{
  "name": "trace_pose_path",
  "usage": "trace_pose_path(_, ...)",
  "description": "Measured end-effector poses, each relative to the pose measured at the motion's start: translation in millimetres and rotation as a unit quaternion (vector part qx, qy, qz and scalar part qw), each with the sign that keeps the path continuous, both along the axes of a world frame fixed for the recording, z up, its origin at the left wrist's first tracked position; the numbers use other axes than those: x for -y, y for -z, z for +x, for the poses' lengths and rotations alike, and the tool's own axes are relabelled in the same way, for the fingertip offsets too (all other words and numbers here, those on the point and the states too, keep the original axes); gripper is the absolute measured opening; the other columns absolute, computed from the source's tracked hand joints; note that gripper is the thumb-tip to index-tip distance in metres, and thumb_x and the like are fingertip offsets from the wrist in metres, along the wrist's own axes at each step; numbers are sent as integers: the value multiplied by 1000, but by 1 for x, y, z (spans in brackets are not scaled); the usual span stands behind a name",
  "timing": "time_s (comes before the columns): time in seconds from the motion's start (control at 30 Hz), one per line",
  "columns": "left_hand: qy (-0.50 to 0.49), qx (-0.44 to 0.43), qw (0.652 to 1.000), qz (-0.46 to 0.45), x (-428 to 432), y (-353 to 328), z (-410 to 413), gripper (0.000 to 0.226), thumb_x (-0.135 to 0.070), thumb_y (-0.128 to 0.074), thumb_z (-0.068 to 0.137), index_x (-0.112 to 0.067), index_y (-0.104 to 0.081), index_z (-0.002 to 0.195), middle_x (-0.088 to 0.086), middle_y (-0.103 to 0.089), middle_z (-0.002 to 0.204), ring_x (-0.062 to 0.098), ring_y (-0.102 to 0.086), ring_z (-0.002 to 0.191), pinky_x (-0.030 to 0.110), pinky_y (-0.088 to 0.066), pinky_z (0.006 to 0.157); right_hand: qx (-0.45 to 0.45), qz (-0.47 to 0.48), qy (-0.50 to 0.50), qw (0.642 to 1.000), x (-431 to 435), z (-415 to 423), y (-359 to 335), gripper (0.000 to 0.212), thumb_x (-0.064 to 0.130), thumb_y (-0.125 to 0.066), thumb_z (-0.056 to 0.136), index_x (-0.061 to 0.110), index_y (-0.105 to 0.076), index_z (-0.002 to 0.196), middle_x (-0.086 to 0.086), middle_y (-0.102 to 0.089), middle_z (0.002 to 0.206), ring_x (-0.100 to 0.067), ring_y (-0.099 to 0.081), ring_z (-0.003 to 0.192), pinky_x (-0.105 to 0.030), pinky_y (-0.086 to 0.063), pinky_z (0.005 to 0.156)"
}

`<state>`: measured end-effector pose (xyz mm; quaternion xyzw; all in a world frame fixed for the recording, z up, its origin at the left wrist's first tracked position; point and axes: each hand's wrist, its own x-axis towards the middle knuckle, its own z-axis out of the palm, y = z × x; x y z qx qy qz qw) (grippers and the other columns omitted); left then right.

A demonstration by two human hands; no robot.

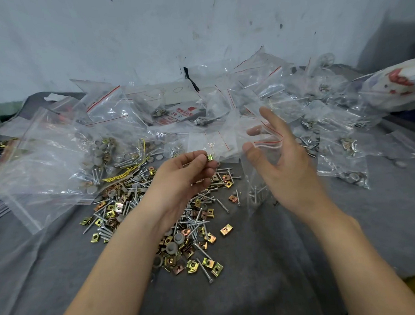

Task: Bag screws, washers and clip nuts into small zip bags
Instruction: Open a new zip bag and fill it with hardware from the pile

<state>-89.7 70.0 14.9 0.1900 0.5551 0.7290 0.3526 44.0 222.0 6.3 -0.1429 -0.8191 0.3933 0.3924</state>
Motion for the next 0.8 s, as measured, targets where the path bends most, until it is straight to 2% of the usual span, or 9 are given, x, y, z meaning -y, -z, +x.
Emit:
trace_pose_path(0.2,16,26,999,29,1,-1,-3,13,0,-57,93,-10,-62,101,11,-74,97,13,-68,75,24,-58,70,5,6,6,1000,1,2,0,70,62,-56,91,38,-33,153,52,-50,115,32,-37,116,8,-24,88)
trace_pose_path(0.33,5,3,1000,23,1,1,-4,19,4,-58,91,-10,-64,101,8,-75,100,12,-69,76,24,-58,70,15,6,10,1000,2,2,1,68,58,-58,94,36,-33,154,57,-45,114,32,-38,114,8,-26,88)
trace_pose_path(0.4,2,-11,1000,18,1,0,-3,20,4,-58,91,-12,-65,101,6,-75,100,11,-69,77,23,-57,72,23,4,4,1000,2,3,1,70,63,-56,91,40,-31,153,46,-52,121,20,-45,122,-2,-31,97)
trace_pose_path(0.47,-2,-21,1000,10,1,-2,-1,19,2,-58,92,-12,-66,102,5,-75,100,11,-69,78,24,-57,74,31,-1,-4,1000,2,3,0,71,66,-54,90,44,-30,152,31,-57,126,6,-50,126,-19,-38,104)
trace_pose_path(0.53,-6,-36,999,-1,2,-6,3,17,-2,-56,95,-12,-66,105,4,-76,100,11,-69,80,27,-55,77,36,-1,-6,999,3,2,0,71,68,-53,89,45,-30,152,27,-58,128,4,-51,125,-20,-39,103)
trace_pose_path(0.6,-17,-93,995,-20,4,-16,7,16,-8,-54,98,-14,-66,108,1,-76,100,12,-69,82,30,-54,80,42,5,-3,999,4,0,0,72,70,-52,88,45,-29,152,27,-57,130,7,-47,129,-14,-35,102)
trace_pose_path(0.67,-52,-213,975,-43,4,-31,11,15,-14,-54,100,-19,-66,108,-5,-76,96,9,-69,83,25,-55,77,44,5,-7,999,5,-1,1,74,71,-51,88,44,-28,153,26,-58,131,8,-44,132,-11,-32,101)
trace_pose_path(0.73,-92,-341,935,-30,2,-50,14,14,-16,-55,100,-24,-66,103,-10,-74,90,5,-68,83,18,-53,72,42,2,-15,999,7,-2,1,74,70,-52,88,43,-28,153,20,-58,133,3,-47,132,-20,-37,106)
trace_pose_path(0.8,-98,-435,895,-12,-1,-64,19,16,-17,-57,99,-30,-66,100,-14,-73,88,1,-66,84,15,-50,75,38,2,-21,999,9,-4,2,73,67,-54,89,42,-29,153,24,-58,128,0,-51,128,-26,-41,105)
